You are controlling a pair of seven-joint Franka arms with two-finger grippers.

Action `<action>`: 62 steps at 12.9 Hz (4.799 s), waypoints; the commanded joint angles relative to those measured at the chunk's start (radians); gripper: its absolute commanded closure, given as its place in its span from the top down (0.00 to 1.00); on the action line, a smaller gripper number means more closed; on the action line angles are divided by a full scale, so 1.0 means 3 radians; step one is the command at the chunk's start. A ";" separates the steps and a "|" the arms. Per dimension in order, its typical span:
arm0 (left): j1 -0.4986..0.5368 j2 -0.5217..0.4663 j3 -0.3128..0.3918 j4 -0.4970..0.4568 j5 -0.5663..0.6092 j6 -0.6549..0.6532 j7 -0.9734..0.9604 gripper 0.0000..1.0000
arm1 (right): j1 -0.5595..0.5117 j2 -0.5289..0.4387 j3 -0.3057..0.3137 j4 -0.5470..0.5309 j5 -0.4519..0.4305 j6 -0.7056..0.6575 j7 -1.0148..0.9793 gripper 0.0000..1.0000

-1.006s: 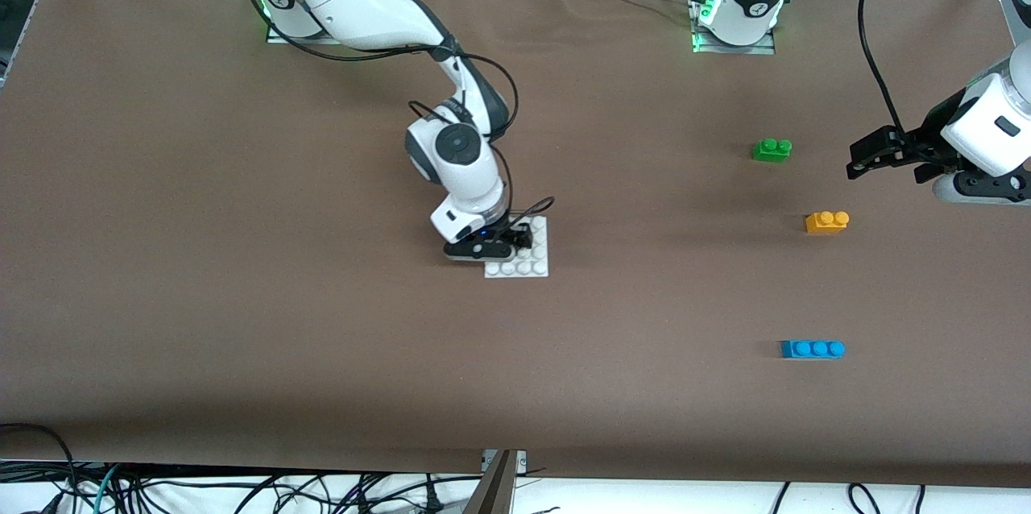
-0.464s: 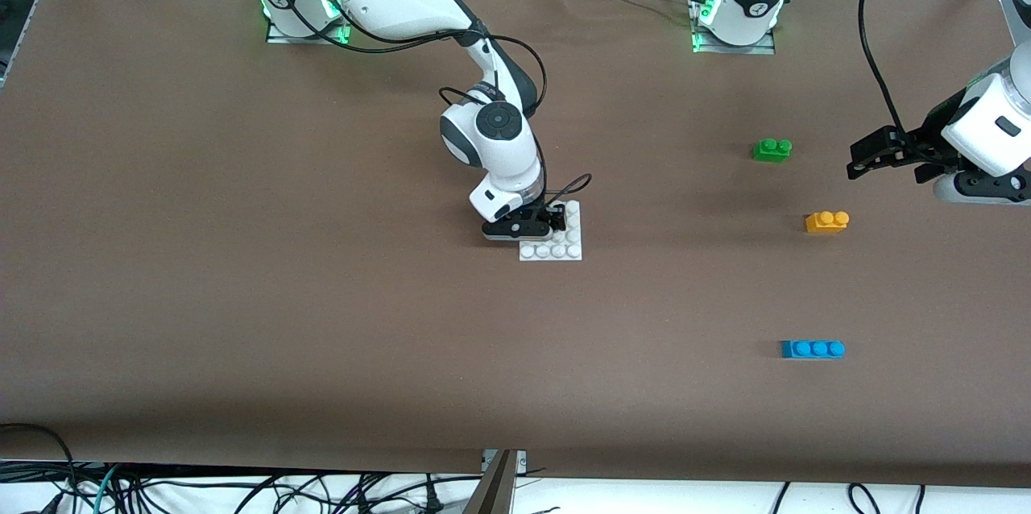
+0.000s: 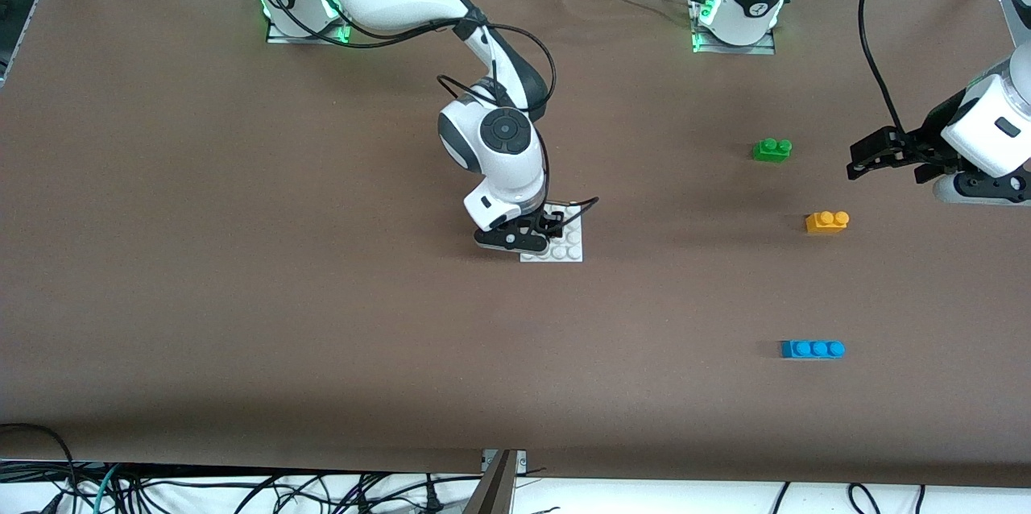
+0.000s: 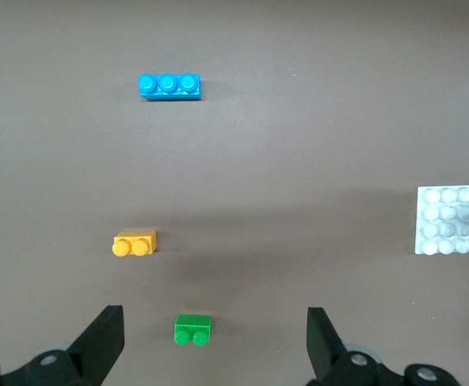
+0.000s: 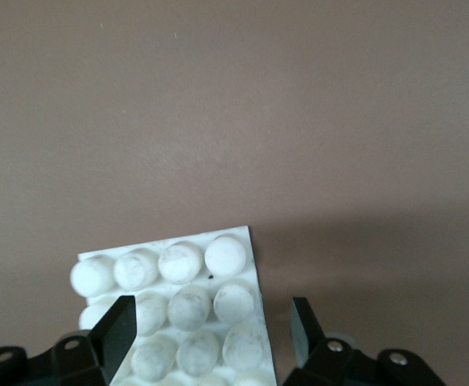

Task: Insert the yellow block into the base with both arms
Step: 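Release the plate with the right gripper while the left gripper reaches the yellow block, then grasp the yellow block with the left gripper, then lift the yellow block and carry it over the white plate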

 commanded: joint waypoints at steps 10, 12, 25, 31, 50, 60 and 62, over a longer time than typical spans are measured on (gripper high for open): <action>0.0003 0.0452 -0.0001 0.0046 0.0215 -0.0081 0.0165 1.00 | -0.1850 -0.2658 0.0258 -0.1410 0.0111 -0.1645 -0.1910 0.99; 0.0019 0.0565 0.0020 0.0020 0.0247 0.0036 0.0181 1.00 | -0.2035 -0.2879 0.0253 -0.1411 -0.0083 -0.1933 -0.2114 0.99; 0.0642 0.1066 0.0050 -0.1119 0.0252 0.1748 0.0846 1.00 | -0.2348 -0.2946 0.0222 -0.1329 -0.0191 -0.2077 -0.2478 0.99; 0.0704 0.1072 0.0050 -0.1411 0.0252 0.2086 0.1040 1.00 | -0.2353 -0.2956 0.0217 -0.1274 -0.0248 -0.2077 -0.2514 0.99; 0.0735 0.1005 0.0153 -0.2030 0.0196 0.2696 0.1214 1.00 | -0.2358 -0.2921 0.0217 -0.1166 -0.0278 -0.2005 -0.2509 0.99; 0.0699 0.1026 0.0153 -0.2000 0.0094 0.2696 0.1096 0.62 | -0.2353 -0.2921 0.0217 -0.1166 -0.0278 -0.2005 -0.2514 0.99; 0.0689 0.1026 0.0153 -0.1989 0.0099 0.2696 0.1112 0.57 | -0.2353 -0.2921 0.0217 -0.1166 -0.0278 -0.2005 -0.2514 0.99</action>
